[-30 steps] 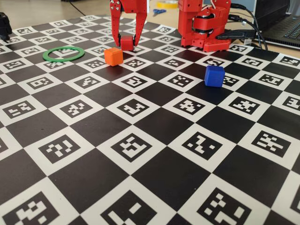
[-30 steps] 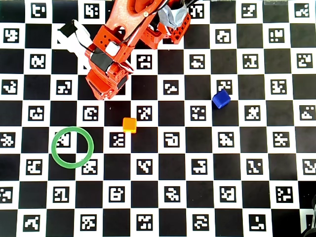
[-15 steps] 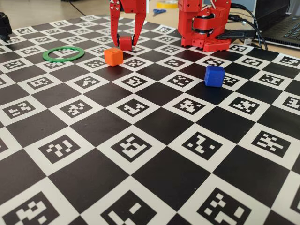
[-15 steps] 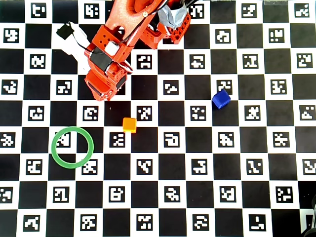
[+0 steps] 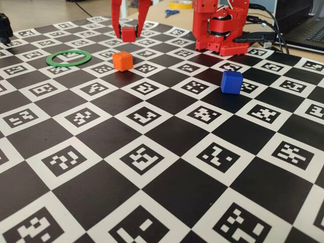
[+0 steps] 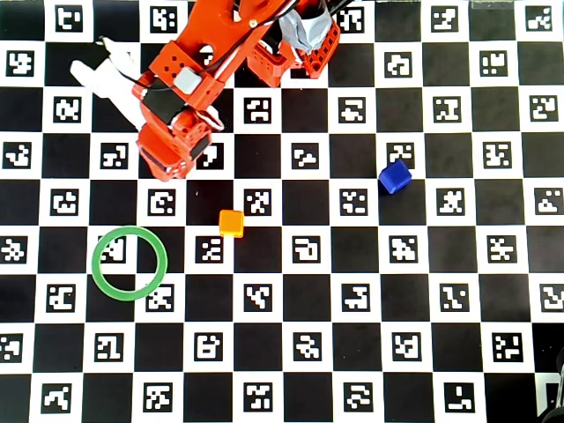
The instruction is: Grab the red cube then put it in the green circle then put the blue cube on top and finally the orange cube on top
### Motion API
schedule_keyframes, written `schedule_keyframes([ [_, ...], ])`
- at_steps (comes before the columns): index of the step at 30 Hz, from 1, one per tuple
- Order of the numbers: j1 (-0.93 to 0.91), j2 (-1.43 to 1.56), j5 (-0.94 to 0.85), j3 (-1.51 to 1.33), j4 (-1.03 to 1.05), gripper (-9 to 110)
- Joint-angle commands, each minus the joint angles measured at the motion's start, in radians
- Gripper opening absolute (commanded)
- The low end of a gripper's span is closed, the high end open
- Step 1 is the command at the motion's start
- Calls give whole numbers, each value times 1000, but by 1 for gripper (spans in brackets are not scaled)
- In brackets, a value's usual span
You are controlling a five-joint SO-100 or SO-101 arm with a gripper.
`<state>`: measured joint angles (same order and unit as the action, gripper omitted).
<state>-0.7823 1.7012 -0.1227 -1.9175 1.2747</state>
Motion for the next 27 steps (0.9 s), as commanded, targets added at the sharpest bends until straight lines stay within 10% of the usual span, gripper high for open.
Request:
schedule_keyframes([
  [1, -12, -25, -64, 233, 84, 7],
  [27, 98, -466, -472, 1083, 388, 7],
])
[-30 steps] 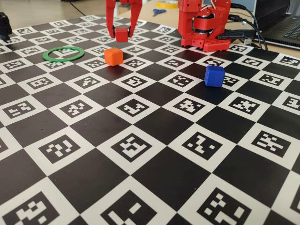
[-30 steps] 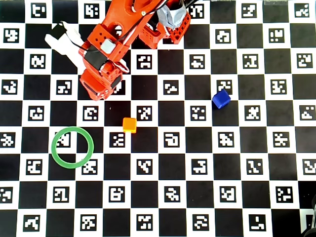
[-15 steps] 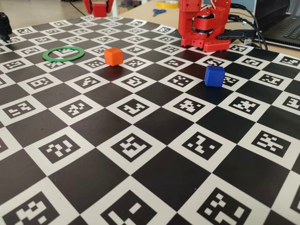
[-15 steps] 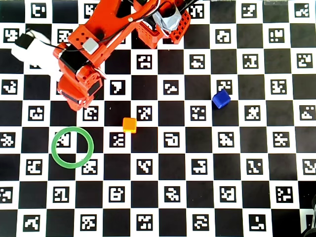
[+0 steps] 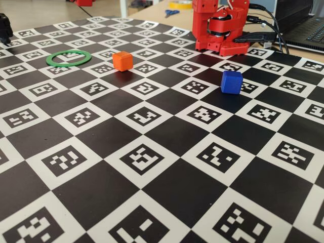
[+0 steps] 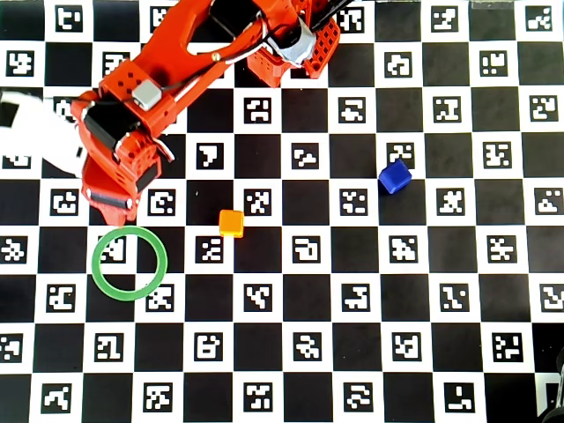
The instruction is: Grab the red cube then put it in the green circle then put the blue cube on top and finally the orange cube on top
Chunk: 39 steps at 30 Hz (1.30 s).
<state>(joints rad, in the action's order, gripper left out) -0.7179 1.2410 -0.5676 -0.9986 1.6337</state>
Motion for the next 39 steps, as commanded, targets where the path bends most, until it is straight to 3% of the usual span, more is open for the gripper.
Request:
schedule_keyframes([
  [1, 46, -28, -43, 193, 38, 7],
  [12, 69, -244, -126, 405, 60, 7],
  [39, 21, -451, -215, 419, -100, 7],
])
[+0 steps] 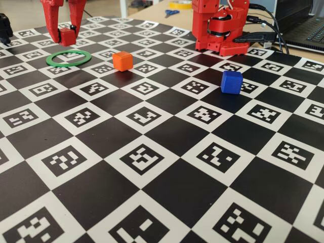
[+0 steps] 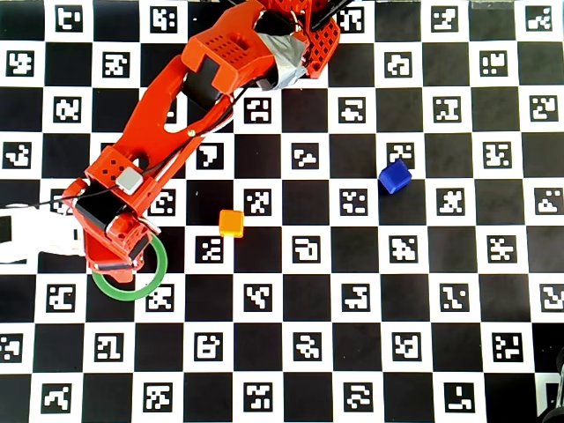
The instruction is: Grab the red cube then put it in the green circle then put the blue cube on top and finally the orange cube on top
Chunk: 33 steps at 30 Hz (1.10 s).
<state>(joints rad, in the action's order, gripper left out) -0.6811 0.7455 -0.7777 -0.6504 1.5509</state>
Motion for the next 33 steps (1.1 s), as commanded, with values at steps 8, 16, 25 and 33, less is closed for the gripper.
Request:
schedule_keyframes([
  [8, -23, 17, -9, 52, -46, 7],
  [16, -23, 5, -2, 6, -84, 7],
  [25, -12, 2, 15, -54, -121, 7],
  [33, -3, 3, 34, -91, -140, 7],
])
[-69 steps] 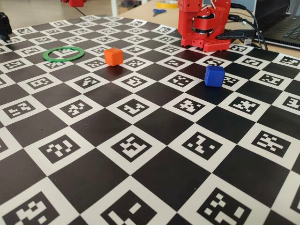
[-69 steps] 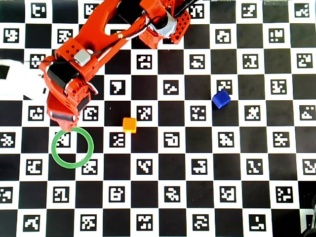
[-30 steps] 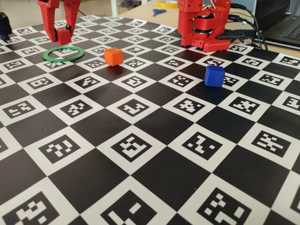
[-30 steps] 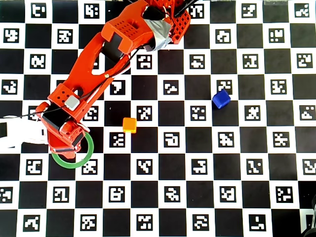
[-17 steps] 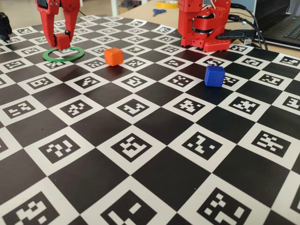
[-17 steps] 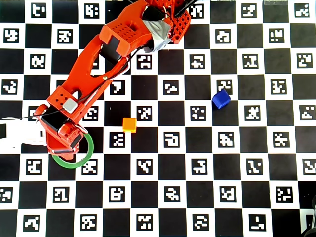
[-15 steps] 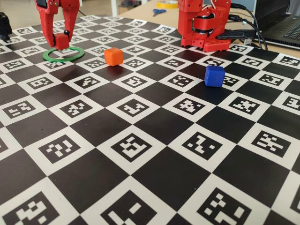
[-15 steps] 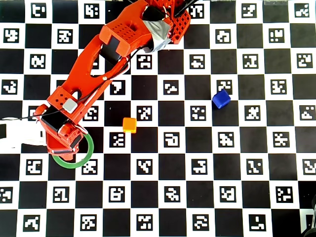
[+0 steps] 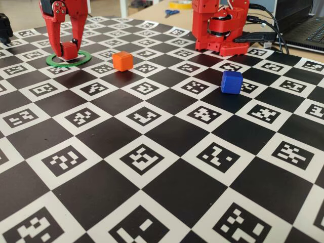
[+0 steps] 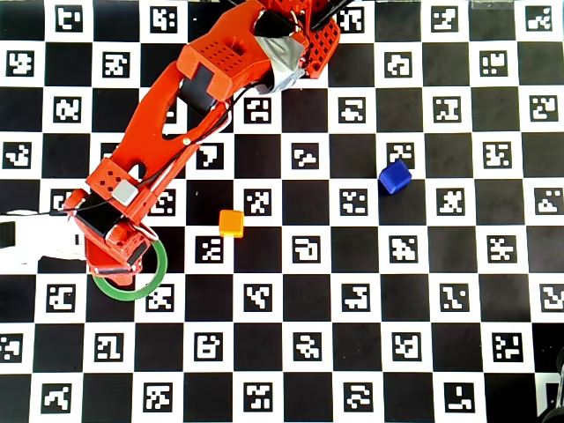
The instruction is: Grab the red cube then put it in the green circle then put the blue cube on top and finally the orange cube on top
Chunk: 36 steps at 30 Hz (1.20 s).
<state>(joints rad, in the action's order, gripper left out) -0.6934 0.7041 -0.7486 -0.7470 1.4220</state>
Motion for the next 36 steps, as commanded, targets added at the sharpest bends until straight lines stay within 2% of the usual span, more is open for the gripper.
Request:
schedule_keyframes([
  [1, 9, 44, 5, 3, -14, 7],
  [12, 11, 57, 18, -21, -17, 9],
  [22, 3, 69, 28, -21, -18, 29],
  [36, -14, 91, 43, -21, -23, 45],
])
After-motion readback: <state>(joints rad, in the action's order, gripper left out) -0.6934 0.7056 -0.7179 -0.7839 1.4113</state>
